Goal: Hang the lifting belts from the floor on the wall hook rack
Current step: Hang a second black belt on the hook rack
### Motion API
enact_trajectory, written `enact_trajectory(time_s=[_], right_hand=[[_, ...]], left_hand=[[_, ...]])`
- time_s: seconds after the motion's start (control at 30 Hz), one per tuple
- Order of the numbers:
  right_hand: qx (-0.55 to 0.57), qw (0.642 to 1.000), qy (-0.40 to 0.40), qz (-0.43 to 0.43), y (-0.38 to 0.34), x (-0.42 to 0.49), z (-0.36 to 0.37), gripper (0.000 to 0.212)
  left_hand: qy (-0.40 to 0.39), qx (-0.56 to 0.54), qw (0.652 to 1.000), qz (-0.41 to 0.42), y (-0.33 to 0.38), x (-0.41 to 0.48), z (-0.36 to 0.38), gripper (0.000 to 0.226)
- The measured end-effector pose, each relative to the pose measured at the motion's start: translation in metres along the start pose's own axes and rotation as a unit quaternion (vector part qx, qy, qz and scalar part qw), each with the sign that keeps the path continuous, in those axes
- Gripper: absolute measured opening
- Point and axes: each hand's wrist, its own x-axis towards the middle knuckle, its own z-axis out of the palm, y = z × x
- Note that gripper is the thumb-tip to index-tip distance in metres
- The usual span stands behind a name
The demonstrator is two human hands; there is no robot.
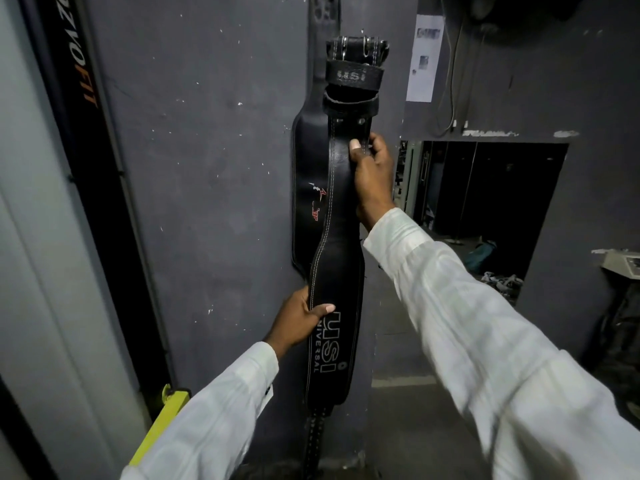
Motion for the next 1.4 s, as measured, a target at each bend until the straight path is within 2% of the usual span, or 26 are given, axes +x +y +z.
enact_trajectory(time_s=[0.1, 0.27, 0.37, 0.47, 0.57, 0.67, 0.77, 0.83, 0.9, 0.97, 1.03, 1.13, 1.23, 1.4], right_hand=[[0.017, 1.000, 0.011, 0.018, 0.000, 0.004, -0.006, 0.021], [0.026, 0.999, 0.018, 0.039, 0.008, 0.001, -0.011, 0.023], [0.040, 0.999, 0.000, 0.034, 0.010, -0.003, -0.009, 0.018], [0.049, 0.998, -0.022, 0.036, 0.006, -0.003, -0.005, 0.021], [0.039, 0.998, -0.031, 0.036, 0.010, -0.012, -0.002, 0.027], [0.006, 0.998, -0.040, 0.050, 0.021, -0.032, -0.004, 0.031], [-0.016, 0.994, -0.080, 0.073, 0.028, -0.050, -0.012, 0.030], [-0.028, 0.987, -0.133, 0.091, 0.028, -0.056, -0.024, 0.018], [-0.033, 0.970, -0.195, 0.140, 0.021, -0.052, -0.039, 0.009], [-0.032, 0.959, -0.218, 0.176, 0.007, -0.035, -0.054, 0.018], [-0.034, 0.960, -0.208, 0.183, -0.010, -0.013, -0.064, 0.023], [-0.060, 0.966, -0.206, 0.147, -0.026, 0.010, -0.072, 0.016], [-0.089, 0.970, -0.198, 0.109, -0.029, 0.020, -0.076, 0.024], [-0.085, 0.985, -0.139, 0.059, -0.011, 0.022, -0.070, 0.030]], left_hand=[[0.015, 0.015, 1.000, -0.002, -0.005, -0.003, -0.002, 0.036], [-0.076, 0.001, 0.996, -0.050, -0.020, -0.009, -0.011, 0.036], [-0.109, -0.097, 0.983, -0.111, -0.017, -0.006, -0.015, 0.033], [-0.061, -0.202, 0.973, -0.098, 0.023, 0.008, -0.018, 0.039], [0.015, -0.272, 0.961, -0.041, 0.097, 0.031, -0.026, 0.029], [0.080, -0.301, 0.950, 0.018, 0.163, 0.061, -0.044, 0.027], [0.101, -0.323, 0.941, 0.020, 0.191, 0.082, -0.065, 0.021], [0.125, -0.291, 0.949, 0.008, 0.195, 0.090, -0.070, 0.012], [0.156, -0.248, 0.956, 0.001, 0.195, 0.091, -0.066, 0.021], [0.181, -0.225, 0.957, 0.018, 0.190, 0.084, -0.053, 0.028], [0.182, -0.203, 0.961, 0.041, 0.181, 0.073, -0.040, 0.031], [0.165, -0.168, 0.969, 0.070, 0.169, 0.067, -0.024, 0.034], [0.147, -0.147, 0.974, 0.085, 0.168, 0.075, -0.018, 0.038], [0.155, -0.066, 0.984, 0.065, 0.177, 0.096, -0.018, 0.050]])
